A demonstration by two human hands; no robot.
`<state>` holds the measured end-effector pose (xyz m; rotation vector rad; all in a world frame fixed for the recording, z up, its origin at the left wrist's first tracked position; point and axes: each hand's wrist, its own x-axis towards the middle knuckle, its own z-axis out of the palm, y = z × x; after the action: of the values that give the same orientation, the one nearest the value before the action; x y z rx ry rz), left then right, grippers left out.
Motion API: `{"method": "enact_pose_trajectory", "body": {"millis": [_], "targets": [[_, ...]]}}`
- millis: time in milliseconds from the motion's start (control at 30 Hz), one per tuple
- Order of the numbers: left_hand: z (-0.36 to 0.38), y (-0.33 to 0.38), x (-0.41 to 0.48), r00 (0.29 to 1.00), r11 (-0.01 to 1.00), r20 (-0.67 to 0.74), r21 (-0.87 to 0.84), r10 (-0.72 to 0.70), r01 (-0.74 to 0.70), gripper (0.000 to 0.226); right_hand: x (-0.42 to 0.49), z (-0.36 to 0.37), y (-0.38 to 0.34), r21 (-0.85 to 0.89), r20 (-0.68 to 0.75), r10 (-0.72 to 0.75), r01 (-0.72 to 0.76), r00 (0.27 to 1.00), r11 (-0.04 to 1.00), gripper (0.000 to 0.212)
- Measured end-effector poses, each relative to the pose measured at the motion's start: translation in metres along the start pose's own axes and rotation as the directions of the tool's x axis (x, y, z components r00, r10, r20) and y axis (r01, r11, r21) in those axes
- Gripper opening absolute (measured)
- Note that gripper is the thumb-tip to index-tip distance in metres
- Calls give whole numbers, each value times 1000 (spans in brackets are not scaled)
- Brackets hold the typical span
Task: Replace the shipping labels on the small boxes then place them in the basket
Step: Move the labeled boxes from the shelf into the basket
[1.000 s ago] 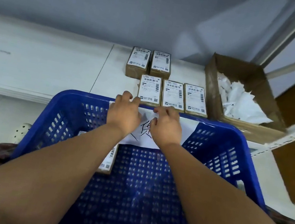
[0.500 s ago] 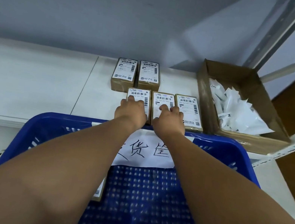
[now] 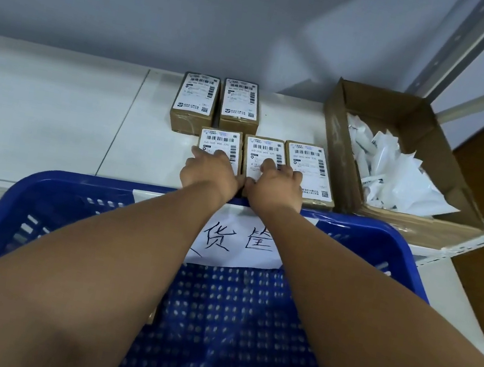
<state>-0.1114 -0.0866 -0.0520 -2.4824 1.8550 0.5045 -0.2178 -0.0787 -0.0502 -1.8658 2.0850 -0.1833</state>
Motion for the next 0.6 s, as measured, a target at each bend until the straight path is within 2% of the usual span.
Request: {"method": "enact_pose_trajectory", "body": {"millis": [133,267,433,600], "targets": [[-4,1,4,997,986,56,-153,-57,65,86,-1,-1,-1,11,25,11,-11,1000,1000,52],[-2,-5,5,995,987,66,-140,-73,82,97,-1,-2,-1,-19,33,11,-10,999,1000,54],[1,-11,3,992,995,89,-40,-87,91,87,-4,-2,-4,-18,65,19,-18,998,1000,60],[0,-18,-2,998,985,14,-161,-58,60,76,-2,-3,-6,-33,77,38,-36,996,999,63]]}}
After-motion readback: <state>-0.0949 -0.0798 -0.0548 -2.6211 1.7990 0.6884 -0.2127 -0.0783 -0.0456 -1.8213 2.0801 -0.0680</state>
